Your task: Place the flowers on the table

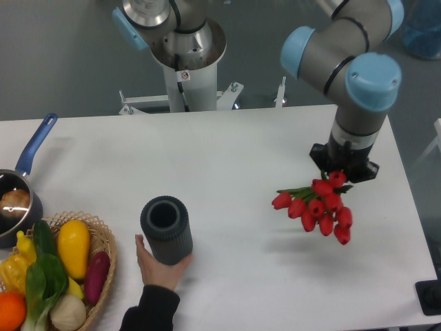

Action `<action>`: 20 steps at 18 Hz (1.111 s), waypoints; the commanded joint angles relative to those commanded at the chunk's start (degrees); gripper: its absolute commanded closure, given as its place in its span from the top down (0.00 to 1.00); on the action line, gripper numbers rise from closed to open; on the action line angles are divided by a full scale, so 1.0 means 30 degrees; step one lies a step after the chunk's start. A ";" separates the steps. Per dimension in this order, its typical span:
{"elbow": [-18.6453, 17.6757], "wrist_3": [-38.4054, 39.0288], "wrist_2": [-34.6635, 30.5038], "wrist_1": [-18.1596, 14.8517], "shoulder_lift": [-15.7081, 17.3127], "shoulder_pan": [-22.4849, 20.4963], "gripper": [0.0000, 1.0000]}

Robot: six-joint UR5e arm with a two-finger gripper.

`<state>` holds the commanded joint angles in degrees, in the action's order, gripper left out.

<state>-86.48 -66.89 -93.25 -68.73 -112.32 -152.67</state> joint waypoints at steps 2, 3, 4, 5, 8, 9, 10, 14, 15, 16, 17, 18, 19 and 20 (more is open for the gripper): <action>-0.0147 0.0030 -0.0498 0.0000 -0.0059 0.0264 0.20; -0.0205 0.0030 -0.0529 0.0029 -0.0059 0.0323 0.30; -0.0206 0.0030 -0.0529 0.0058 -0.0059 0.0323 0.46; -0.0206 0.0059 -0.0500 0.0088 -0.0030 0.0323 0.67; -0.0264 0.0030 -0.0413 0.0205 -0.0001 0.0323 1.00; -0.0323 0.0030 -0.0354 0.0234 0.0000 0.0323 1.00; -0.0323 -0.0028 -0.0325 0.0292 0.0000 0.0323 1.00; -0.0410 -0.0029 -0.0120 0.1844 0.0000 0.0178 1.00; -0.0440 -0.0058 0.0142 0.2049 0.0029 0.0119 1.00; -0.0440 -0.0058 0.0579 0.2457 0.0000 0.0002 1.00; -0.0469 -0.0145 0.0990 0.2925 -0.0058 -0.0231 1.00; -0.0470 -0.0175 0.1110 0.3046 -0.0088 -0.0436 1.00; -0.0470 -0.0350 0.1111 0.3076 -0.0117 -0.0467 1.00; -0.0470 -0.0670 0.1111 0.3076 -0.0204 -0.0468 1.00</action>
